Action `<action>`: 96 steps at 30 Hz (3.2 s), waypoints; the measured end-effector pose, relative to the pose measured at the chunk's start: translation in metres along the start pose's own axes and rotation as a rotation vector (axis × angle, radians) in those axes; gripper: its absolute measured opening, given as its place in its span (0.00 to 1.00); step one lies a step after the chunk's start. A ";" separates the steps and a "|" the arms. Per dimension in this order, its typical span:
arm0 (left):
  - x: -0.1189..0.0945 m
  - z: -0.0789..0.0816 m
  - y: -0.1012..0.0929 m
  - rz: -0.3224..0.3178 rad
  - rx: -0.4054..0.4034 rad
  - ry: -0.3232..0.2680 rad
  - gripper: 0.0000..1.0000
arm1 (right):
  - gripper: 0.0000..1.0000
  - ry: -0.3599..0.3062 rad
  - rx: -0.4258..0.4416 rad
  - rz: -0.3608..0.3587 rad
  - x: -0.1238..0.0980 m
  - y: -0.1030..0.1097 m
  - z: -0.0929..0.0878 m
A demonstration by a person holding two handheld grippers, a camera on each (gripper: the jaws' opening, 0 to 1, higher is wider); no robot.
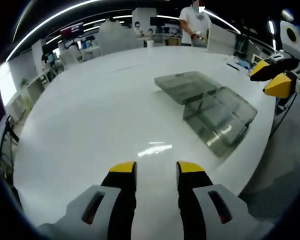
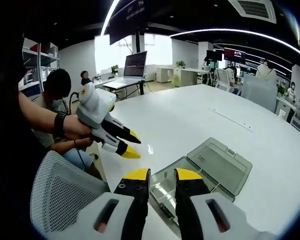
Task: Insert the divider into the dual guide fixture by aligning both edges with the guide slots and pushing it downward to the bottom, including one-sided entry, uneven engagement, binding, and posture correction.
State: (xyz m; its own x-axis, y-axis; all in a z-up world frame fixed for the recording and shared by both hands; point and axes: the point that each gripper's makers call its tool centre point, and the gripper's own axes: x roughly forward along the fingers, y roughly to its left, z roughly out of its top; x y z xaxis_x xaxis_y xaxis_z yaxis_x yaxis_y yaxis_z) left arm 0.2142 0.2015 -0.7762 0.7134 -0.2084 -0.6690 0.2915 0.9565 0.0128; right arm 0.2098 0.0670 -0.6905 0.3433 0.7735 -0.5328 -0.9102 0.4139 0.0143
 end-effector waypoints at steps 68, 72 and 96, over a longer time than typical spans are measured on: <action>-0.034 0.079 -0.097 -0.201 0.448 -0.308 0.30 | 0.15 -0.022 0.238 0.094 0.014 -0.006 0.005; -0.036 0.079 -0.100 -0.201 0.468 -0.315 0.30 | 0.15 -0.018 0.249 0.105 0.015 -0.007 0.005; -0.038 0.076 -0.114 -0.251 0.486 -0.321 0.30 | 0.14 0.001 0.349 0.186 0.016 0.002 -0.007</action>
State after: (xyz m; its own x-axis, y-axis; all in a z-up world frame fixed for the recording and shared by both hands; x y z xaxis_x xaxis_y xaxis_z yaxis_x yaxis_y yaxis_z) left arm 0.2029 0.0852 -0.6956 0.7191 -0.5377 -0.4401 0.6773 0.6839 0.2711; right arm 0.2119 0.0761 -0.7051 0.1799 0.8503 -0.4946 -0.8234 0.4053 0.3972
